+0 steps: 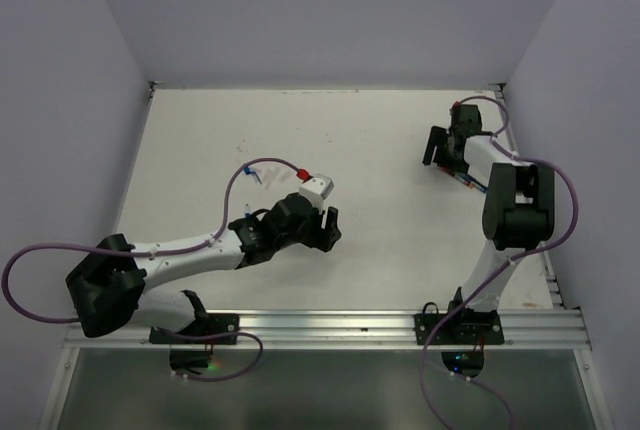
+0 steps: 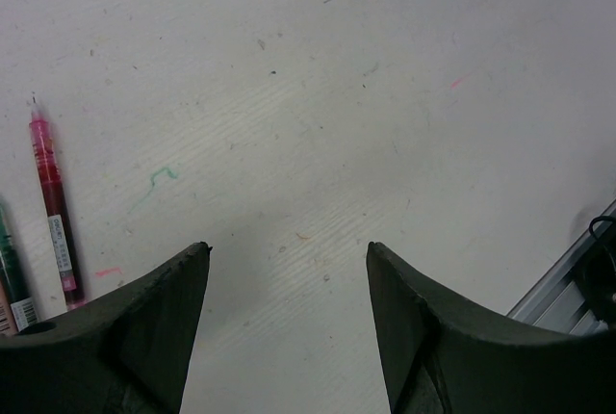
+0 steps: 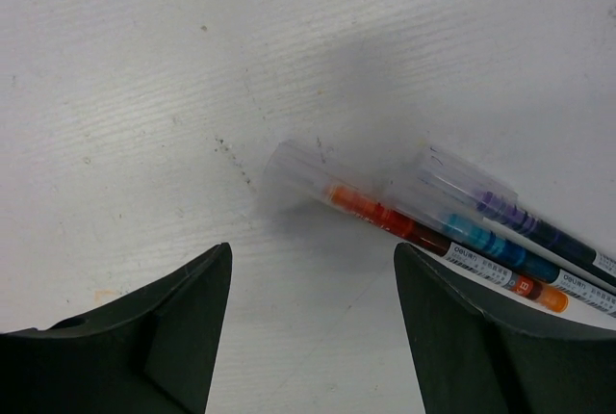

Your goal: Open the pen caps

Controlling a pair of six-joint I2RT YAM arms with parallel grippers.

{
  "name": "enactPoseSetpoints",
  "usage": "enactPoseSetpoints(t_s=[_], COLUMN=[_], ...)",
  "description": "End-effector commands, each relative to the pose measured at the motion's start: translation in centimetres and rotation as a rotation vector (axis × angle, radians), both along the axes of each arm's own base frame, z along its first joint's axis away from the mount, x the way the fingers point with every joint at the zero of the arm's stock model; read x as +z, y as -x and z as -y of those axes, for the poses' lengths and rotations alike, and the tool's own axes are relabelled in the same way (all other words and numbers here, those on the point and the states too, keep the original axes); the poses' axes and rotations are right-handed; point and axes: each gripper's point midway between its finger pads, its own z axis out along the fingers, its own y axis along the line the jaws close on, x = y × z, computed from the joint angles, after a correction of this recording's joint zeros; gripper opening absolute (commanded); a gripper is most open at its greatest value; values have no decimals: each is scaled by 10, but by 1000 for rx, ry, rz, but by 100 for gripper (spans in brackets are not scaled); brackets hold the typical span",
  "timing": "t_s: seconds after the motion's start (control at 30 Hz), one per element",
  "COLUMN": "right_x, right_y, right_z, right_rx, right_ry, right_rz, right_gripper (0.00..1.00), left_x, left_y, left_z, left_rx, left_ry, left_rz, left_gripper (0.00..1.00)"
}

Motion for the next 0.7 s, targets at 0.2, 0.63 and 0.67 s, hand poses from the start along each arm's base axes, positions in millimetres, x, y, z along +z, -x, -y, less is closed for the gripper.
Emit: enactPoseSetpoints(t_s=[0.2, 0.63, 0.67], right_x=[16, -3, -4], right_y=[-20, -21, -21], right_z=[4, 9, 9], right_rx=[2, 9, 10], right_ry=[22, 44, 45], right_rz=[51, 9, 7], right_gripper=[72, 73, 73], left_x=[7, 1, 0], left_y=[-8, -13, -13], left_z=[5, 1, 0], left_rx=[-23, -24, -24], left_ry=[18, 17, 15], left_rz=[47, 37, 36], left_gripper=[69, 69, 69])
